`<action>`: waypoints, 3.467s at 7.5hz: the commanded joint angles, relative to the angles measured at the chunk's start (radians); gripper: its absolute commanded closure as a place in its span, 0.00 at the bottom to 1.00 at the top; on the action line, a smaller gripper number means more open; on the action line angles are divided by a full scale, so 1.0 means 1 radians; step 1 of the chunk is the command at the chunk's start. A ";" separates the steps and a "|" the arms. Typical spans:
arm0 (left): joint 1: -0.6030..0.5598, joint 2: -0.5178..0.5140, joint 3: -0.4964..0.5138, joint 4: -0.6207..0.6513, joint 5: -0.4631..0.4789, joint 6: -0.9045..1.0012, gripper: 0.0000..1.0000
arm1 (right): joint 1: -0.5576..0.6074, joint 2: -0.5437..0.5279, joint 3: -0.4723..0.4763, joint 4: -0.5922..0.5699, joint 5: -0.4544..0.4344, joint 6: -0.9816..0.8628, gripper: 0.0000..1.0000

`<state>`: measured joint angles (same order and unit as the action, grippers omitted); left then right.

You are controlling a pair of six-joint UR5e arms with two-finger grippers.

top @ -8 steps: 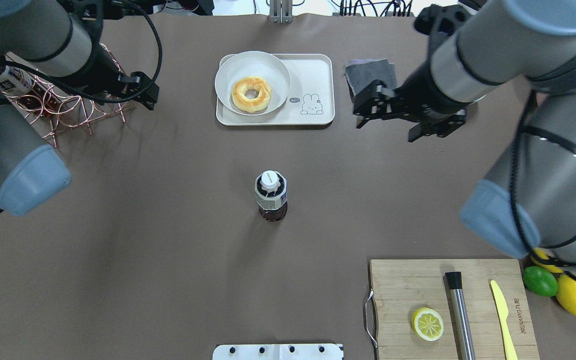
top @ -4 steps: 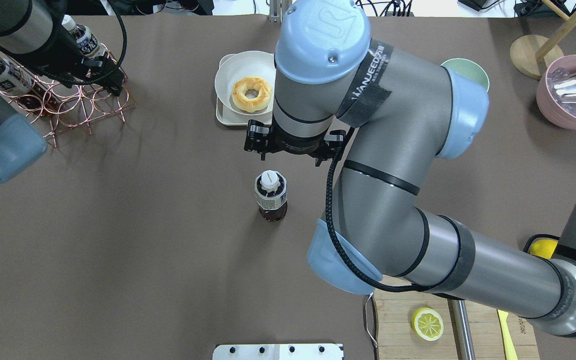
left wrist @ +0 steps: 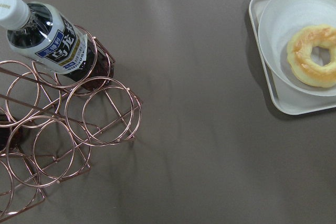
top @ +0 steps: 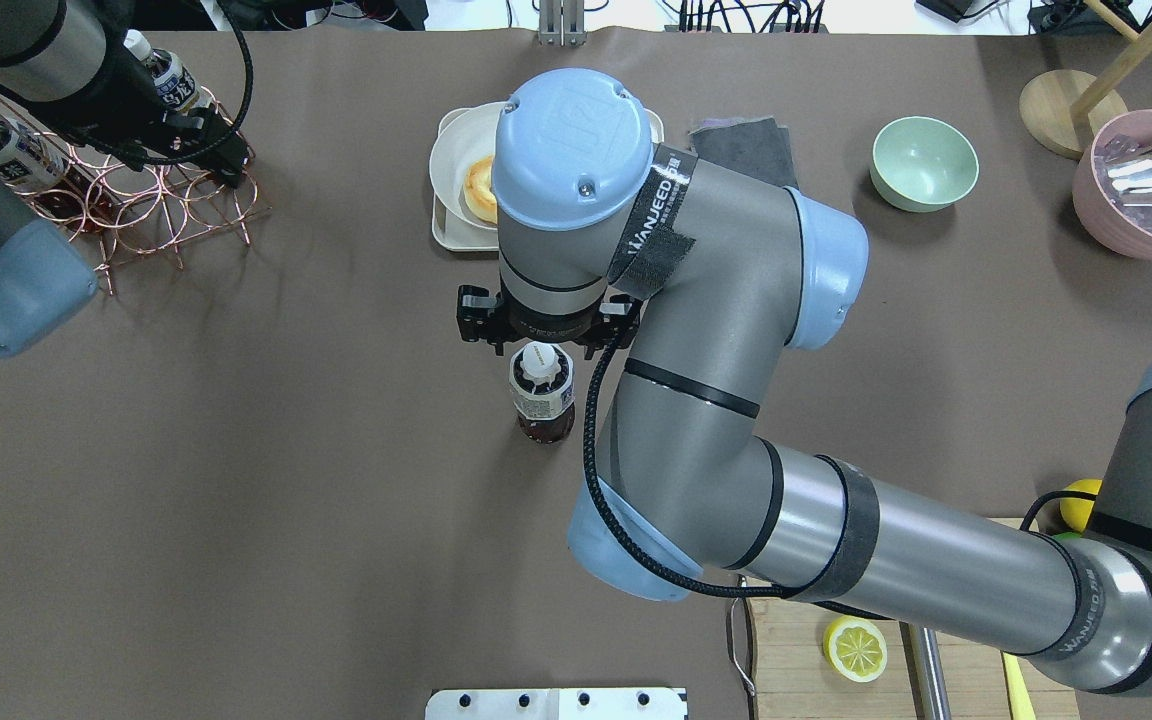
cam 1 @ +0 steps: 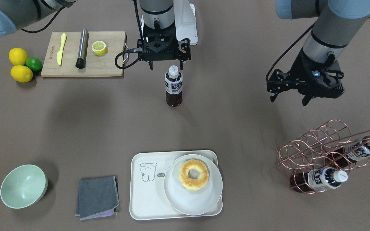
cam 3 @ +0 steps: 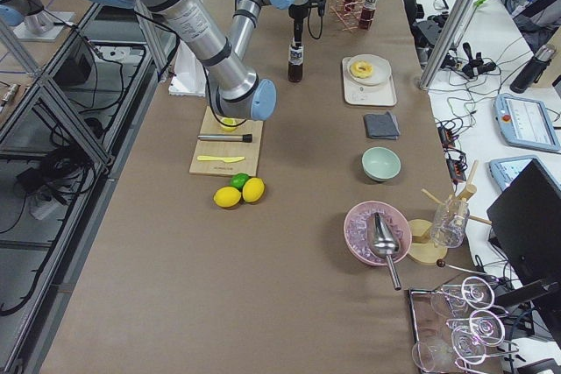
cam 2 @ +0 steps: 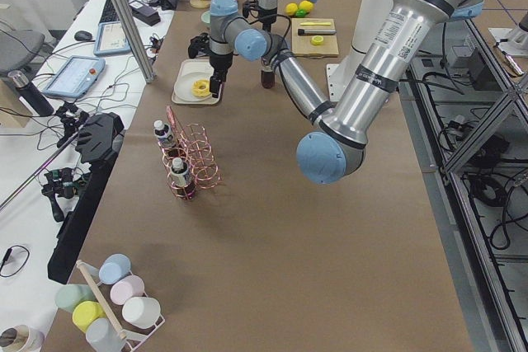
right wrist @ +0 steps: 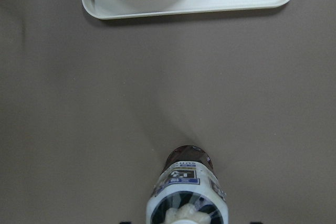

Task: Place tea on tray
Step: 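Grasp the standing tea bottle with the right gripper while the left arm withdraws, then lift the bottle with the right gripper and lower it onto the tray beside the bowl, then open the right gripper and withdraw the right arm from the tray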

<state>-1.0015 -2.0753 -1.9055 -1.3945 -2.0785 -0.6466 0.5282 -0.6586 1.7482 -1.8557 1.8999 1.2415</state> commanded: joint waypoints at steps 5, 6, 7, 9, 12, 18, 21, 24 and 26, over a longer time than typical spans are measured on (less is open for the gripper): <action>-0.002 0.000 0.006 -0.017 -0.002 -0.004 0.05 | 0.011 0.008 -0.012 0.004 0.007 0.001 1.00; -0.012 0.009 -0.012 -0.015 -0.003 -0.002 0.05 | 0.083 0.010 -0.028 0.010 0.057 -0.038 1.00; -0.014 0.062 -0.065 -0.015 -0.012 -0.002 0.05 | 0.170 0.048 -0.103 0.016 0.109 -0.130 1.00; -0.060 0.174 -0.180 -0.014 -0.064 0.001 0.05 | 0.325 0.146 -0.408 0.144 0.174 -0.274 1.00; -0.066 0.237 -0.259 -0.014 -0.064 -0.011 0.05 | 0.432 0.252 -0.790 0.321 0.228 -0.405 1.00; -0.066 0.239 -0.261 -0.011 -0.064 -0.016 0.04 | 0.411 0.280 -0.814 0.362 0.231 -0.373 1.00; -0.066 0.239 -0.262 -0.011 -0.063 -0.016 0.04 | 0.401 0.278 -0.805 0.362 0.228 -0.373 0.45; -0.066 0.239 -0.259 -0.009 -0.064 -0.013 0.04 | 0.420 0.263 -0.779 0.385 0.234 -0.392 0.00; -0.124 0.245 -0.253 0.002 -0.066 0.027 0.04 | 0.550 0.085 -0.585 0.333 0.369 -0.556 0.00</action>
<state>-1.0778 -1.8343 -2.1629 -1.4019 -2.1436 -0.6525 0.9828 -0.4319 1.0069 -1.4853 2.1848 0.8147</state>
